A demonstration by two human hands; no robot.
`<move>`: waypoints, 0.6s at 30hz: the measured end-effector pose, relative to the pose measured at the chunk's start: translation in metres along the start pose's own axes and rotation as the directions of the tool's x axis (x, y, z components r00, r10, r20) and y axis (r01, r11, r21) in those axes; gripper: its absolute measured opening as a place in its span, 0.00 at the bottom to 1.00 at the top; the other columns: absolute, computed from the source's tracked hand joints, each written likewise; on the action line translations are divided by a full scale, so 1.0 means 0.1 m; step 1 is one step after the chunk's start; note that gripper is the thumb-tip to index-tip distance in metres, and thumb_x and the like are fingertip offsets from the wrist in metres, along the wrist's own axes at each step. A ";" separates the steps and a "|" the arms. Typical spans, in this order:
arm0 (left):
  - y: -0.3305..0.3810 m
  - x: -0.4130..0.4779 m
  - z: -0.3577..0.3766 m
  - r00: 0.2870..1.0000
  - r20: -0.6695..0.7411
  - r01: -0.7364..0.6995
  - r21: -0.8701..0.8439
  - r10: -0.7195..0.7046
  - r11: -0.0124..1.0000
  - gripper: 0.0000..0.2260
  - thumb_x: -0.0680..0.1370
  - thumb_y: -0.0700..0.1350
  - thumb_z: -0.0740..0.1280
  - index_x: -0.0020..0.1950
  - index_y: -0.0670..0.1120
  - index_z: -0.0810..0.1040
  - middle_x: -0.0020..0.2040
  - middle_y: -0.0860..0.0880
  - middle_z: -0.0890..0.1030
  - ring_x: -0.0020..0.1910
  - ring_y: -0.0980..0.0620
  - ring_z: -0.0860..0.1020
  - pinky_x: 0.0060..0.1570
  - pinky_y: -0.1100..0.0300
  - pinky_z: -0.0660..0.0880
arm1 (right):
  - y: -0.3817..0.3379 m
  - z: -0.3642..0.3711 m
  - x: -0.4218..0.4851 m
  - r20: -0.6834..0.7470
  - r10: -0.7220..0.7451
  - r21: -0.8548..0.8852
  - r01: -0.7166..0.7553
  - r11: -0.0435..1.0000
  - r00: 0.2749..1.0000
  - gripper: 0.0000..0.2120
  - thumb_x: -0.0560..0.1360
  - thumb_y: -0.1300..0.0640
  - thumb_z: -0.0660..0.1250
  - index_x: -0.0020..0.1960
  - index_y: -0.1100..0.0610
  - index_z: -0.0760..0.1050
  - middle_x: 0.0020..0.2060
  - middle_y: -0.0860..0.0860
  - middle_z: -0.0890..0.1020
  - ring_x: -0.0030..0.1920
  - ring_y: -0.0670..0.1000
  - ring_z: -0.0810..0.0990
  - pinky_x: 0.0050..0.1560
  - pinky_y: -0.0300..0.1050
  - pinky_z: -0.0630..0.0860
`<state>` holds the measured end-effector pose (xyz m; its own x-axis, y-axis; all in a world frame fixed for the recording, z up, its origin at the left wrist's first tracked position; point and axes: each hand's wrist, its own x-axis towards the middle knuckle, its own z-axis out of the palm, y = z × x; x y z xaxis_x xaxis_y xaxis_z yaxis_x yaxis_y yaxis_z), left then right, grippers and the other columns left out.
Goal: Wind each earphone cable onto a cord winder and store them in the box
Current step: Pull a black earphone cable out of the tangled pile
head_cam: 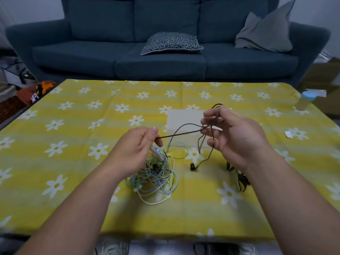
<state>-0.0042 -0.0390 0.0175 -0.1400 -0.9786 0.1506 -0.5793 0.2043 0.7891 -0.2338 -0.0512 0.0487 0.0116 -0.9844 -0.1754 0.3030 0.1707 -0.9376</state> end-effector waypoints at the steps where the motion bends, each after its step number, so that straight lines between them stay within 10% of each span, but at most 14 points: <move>1: -0.02 0.00 0.00 1.000 -0.005 -0.003 0.056 0.003 0.998 0.17 0.83 0.54 0.58 0.41 0.51 0.80 0.38 0.47 0.77 0.34 0.57 0.73 0.35 0.56 0.68 | 0.00 -0.02 -0.01 -0.017 -0.005 -0.043 0.005 0.999 1.000 0.18 0.84 0.51 0.57 0.46 0.59 0.81 0.39 0.55 0.78 0.32 0.51 0.76 0.26 0.40 0.67; 5: -0.02 0.01 -0.01 0.986 -0.169 0.014 0.089 0.001 0.996 0.12 0.82 0.42 0.62 0.40 0.49 0.79 0.37 0.49 0.75 0.31 0.60 0.72 0.31 0.67 0.64 | 0.00 -0.11 -0.05 -0.064 0.000 -0.141 -0.009 0.990 0.998 0.20 0.84 0.51 0.56 0.46 0.60 0.83 0.33 0.53 0.72 0.29 0.48 0.66 0.26 0.40 0.56; 12: 0.08 0.04 -0.08 0.736 -0.660 -0.124 -0.349 -0.150 0.929 0.12 0.84 0.47 0.57 0.41 0.53 0.73 0.39 0.57 0.76 0.31 0.56 0.78 0.39 0.55 0.77 | 0.00 -0.27 -0.11 -0.197 0.065 -0.420 -0.145 0.896 0.978 0.19 0.82 0.53 0.61 0.33 0.56 0.75 0.28 0.52 0.73 0.27 0.49 0.65 0.28 0.42 0.60; 18: 0.16 0.02 -0.15 0.651 -0.759 -0.165 -0.171 -0.024 0.971 0.09 0.83 0.50 0.58 0.46 0.51 0.76 0.33 0.55 0.72 0.28 0.58 0.66 0.30 0.59 0.65 | 0.09 -0.36 -0.15 -0.117 0.131 -0.900 -0.160 0.404 0.985 0.11 0.77 0.60 0.64 0.42 0.65 0.82 0.37 0.58 0.82 0.36 0.55 0.77 0.38 0.47 0.73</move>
<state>-0.0021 -0.0384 0.0398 0.5321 -0.6592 0.5314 -0.4019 0.3558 0.8437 -0.2650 -0.0331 0.0319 -0.0602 -0.9419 -0.3304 -0.7375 0.2651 -0.6212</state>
